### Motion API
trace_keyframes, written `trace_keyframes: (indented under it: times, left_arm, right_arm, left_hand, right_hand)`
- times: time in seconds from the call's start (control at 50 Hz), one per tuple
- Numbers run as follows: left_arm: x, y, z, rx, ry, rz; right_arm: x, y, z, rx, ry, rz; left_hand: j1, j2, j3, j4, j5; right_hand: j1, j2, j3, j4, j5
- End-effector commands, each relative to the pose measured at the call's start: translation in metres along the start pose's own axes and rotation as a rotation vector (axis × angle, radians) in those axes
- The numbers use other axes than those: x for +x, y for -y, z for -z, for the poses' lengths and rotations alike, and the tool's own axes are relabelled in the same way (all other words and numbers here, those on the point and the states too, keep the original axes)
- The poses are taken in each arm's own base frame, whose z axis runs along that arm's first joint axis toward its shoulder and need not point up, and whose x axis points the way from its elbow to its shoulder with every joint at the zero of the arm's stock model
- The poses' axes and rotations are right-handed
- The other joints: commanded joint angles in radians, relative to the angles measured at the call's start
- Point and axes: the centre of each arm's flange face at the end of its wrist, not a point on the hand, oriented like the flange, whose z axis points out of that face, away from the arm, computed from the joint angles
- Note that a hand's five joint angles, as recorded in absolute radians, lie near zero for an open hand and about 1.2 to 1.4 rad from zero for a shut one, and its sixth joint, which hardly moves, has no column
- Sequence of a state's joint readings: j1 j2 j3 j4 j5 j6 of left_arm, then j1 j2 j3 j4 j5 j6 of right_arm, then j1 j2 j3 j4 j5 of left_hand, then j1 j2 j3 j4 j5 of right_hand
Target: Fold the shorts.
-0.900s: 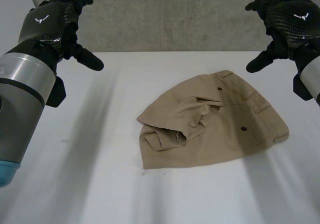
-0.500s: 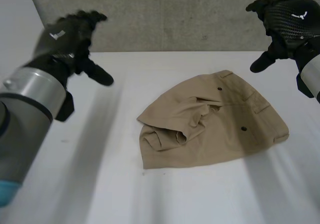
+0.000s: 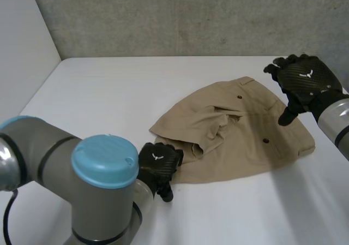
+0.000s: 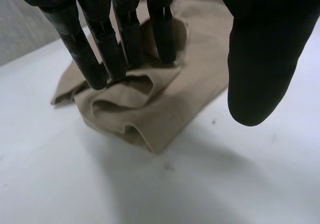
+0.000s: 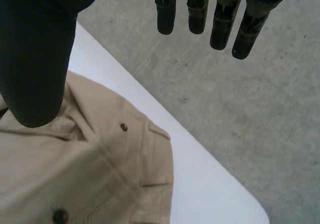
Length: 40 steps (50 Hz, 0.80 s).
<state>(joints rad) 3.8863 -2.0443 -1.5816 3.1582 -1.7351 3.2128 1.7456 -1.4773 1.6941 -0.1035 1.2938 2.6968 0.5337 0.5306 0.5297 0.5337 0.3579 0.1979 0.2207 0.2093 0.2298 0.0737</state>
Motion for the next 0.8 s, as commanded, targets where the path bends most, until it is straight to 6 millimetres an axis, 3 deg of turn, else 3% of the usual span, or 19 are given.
trace_keyframes:
  times: [0.02, 0.32, 0.8]
  left_arm:
    - [0.000, 0.001, -0.011, 0.047, 0.007, 0.009]
    - [0.003, -0.015, -0.028, 0.006, 0.008, -0.001]
    - [0.003, -0.019, -0.050, 0.006, 0.019, 0.001]
  right_arm:
    - [0.002, -0.013, 0.002, -0.026, 0.027, -0.024]
    - [0.001, -0.015, 0.002, -0.033, 0.032, -0.027]
    - [-0.005, -0.024, 0.001, -0.059, 0.053, -0.036]
  left_hand:
    - [0.170, 0.173, 0.174, 0.170, 0.171]
    - [0.240, 0.243, 0.244, 0.240, 0.242]
    - [0.337, 0.340, 0.341, 0.337, 0.339]
  right_hand:
    - [-0.023, -0.046, -0.035, -0.055, -0.074]
    - [-0.023, -0.046, -0.035, -0.055, -0.074]
    - [-0.023, -0.046, -0.035, -0.055, -0.074]
